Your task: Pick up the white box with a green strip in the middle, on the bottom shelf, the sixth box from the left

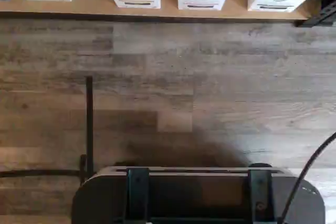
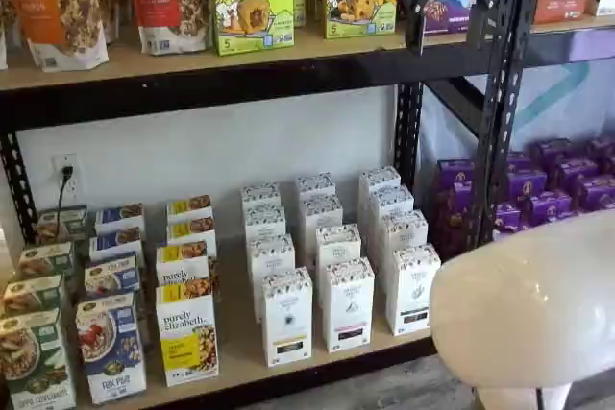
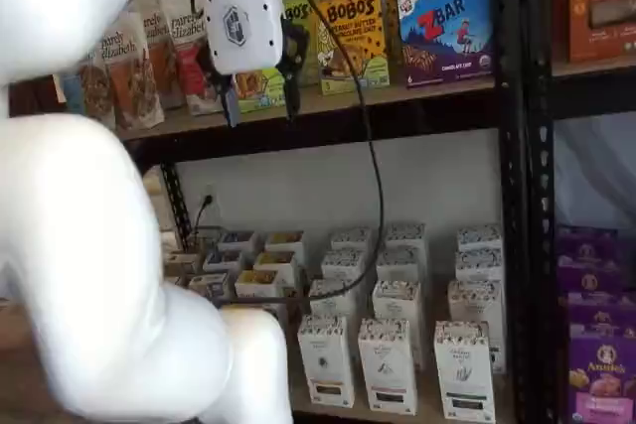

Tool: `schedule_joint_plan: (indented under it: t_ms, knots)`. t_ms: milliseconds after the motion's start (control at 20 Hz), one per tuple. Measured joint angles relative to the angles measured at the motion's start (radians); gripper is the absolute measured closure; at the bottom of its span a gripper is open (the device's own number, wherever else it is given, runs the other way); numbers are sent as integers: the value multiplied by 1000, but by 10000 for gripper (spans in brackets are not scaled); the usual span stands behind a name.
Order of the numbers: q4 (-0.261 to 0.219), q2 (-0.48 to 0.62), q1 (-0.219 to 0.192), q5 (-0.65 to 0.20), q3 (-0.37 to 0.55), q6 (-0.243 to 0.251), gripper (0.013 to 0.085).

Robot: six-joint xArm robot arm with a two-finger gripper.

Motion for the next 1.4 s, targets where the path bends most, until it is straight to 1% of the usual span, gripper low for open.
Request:
schedule_joint_plan:
  t_ms: [50,100,150,350,450,550,800,1050,1150,1250,1350,1400]
  knots:
    - [-12,-2,8,-4,2,5,130]
    - [-41,-10,29,-18,10,17,130]
    - [-51,-14,35,-26,14,20,130]
    - [-45,-22,20,-48,28,9,130]
    - [-40,-41,0,-93,60,-8,130]
    - [-44,-63,-25,-152,106,-32,130]
    - [-64,-69,-76,-247,209,-81,130]
    - [-51,-64,-123,-367,326,-126,130]
    - [-48,-58,-136,-425,376,-137,130]
    - [-60,-41,-139,-474,418,-138,130]
    - [-70,-9,-147,-537,467,-142,130]
    - [-65,13,-156,-575,493,-150,130]
